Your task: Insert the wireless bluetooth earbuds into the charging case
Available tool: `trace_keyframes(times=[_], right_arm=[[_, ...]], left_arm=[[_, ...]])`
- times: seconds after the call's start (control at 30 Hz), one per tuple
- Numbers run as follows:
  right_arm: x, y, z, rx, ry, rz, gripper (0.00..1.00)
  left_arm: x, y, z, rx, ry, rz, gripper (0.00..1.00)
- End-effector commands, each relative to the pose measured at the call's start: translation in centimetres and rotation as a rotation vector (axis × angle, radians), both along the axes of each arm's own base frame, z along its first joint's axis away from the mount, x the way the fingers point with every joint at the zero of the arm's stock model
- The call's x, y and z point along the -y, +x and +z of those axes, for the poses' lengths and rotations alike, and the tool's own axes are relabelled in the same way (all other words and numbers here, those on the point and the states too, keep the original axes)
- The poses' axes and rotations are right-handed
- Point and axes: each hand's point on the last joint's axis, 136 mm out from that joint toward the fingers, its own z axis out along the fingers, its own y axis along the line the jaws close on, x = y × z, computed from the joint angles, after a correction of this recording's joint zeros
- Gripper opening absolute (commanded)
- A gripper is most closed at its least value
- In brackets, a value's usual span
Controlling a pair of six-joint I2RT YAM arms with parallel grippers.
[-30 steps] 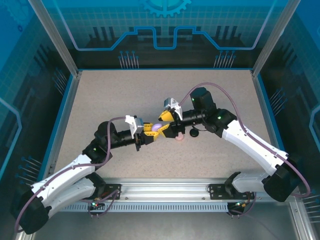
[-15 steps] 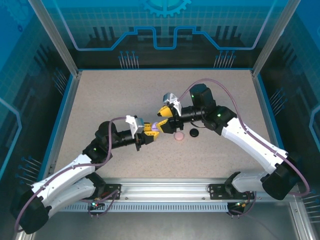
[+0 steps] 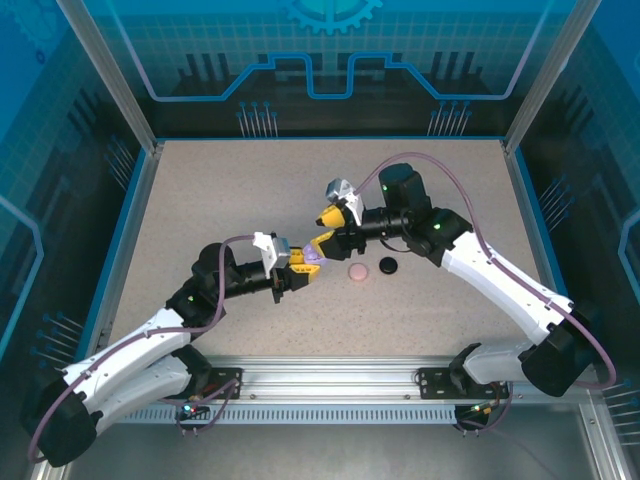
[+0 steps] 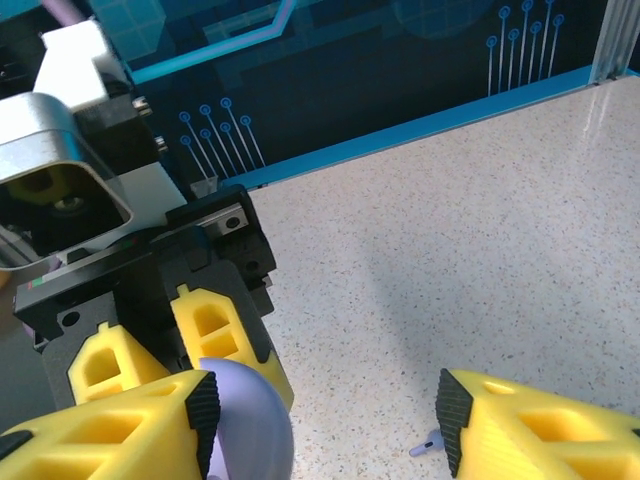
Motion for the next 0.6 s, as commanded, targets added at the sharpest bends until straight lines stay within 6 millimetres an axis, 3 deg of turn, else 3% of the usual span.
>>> trace_keyframes(times=[0.0,0.1,0.17,0.27,0.37,0.43,0.57], right_arm=[[1.2,0.4,3.5,0.012,0.074,-0.071,0.63],[2.8,0.8,4.2,-0.018,0.087,-0.172,0.67],[4.2,1.6,3.0,-0.069,0.049,-0.284,0.68],[6.7,3.2,-1.0,-0.182,-0.051,-0.503,0.67],[8.5,4.4,-6.2,-0.324,-0.147,-0.691,0.66],[8.0,4.3,-9.7,-0.412,-0.201,-0.726,0.66],[5.7,4.3,-14.5,-0.500,-0.284,-0.753,0.65]], left_arm=[[0.0,0.0,1.0,0.058,-0.002,0.008,0.14],[-0.4,0.1,0.6,0.061,0.005,0.033,0.14],[-0.7,0.1,0.4,0.066,0.006,0.048,0.14],[-1.2,-0.1,0.1,0.064,0.018,0.070,0.14],[-1.9,-0.4,0.0,0.069,0.030,0.092,0.14],[-2.5,-0.7,0.1,0.079,0.028,0.111,0.13],[-3.6,-1.1,0.6,0.104,0.016,0.157,0.11]])
